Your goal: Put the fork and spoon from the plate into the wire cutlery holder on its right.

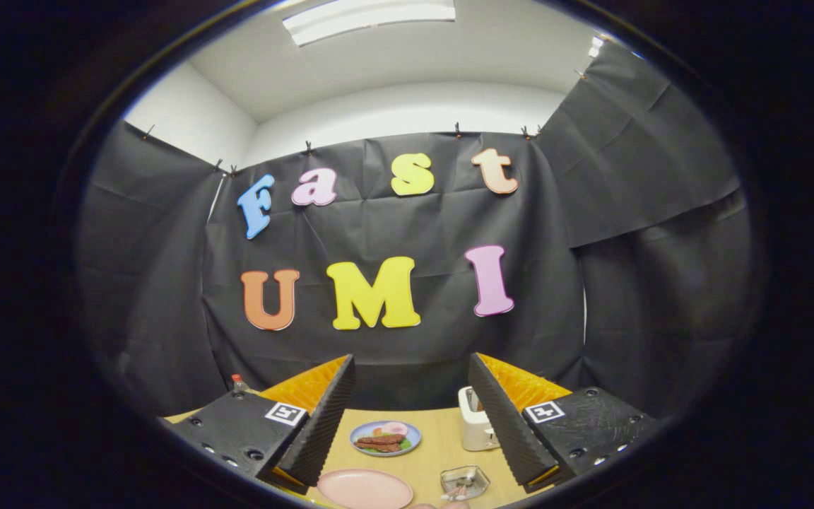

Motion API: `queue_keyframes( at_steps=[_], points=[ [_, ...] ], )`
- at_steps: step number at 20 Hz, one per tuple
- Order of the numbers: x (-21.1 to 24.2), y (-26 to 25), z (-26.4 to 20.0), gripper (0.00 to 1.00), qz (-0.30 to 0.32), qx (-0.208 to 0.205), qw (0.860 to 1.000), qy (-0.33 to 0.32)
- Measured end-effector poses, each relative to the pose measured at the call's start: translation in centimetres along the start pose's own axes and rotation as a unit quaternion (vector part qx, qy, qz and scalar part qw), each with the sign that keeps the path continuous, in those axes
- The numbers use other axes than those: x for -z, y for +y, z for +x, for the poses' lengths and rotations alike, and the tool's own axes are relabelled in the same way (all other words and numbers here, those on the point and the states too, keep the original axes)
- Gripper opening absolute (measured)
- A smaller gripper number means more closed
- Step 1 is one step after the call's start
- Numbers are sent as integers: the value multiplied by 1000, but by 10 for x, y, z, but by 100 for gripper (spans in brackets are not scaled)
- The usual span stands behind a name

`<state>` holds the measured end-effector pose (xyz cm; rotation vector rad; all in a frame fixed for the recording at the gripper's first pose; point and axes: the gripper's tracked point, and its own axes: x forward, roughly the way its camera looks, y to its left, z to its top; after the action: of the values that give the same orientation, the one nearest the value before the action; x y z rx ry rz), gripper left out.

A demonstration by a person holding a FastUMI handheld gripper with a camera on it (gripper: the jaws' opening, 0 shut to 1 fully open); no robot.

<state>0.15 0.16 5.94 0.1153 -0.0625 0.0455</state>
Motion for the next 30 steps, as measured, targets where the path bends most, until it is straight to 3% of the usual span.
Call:
queue_keyframes(
  at_steps=[20, 30],
  points=[
    [-7, -12, -1, 96, 0, 16, 1000, -12],
    [-7, 2, 0, 96, -6, 2, 1000, -9]
  ],
)
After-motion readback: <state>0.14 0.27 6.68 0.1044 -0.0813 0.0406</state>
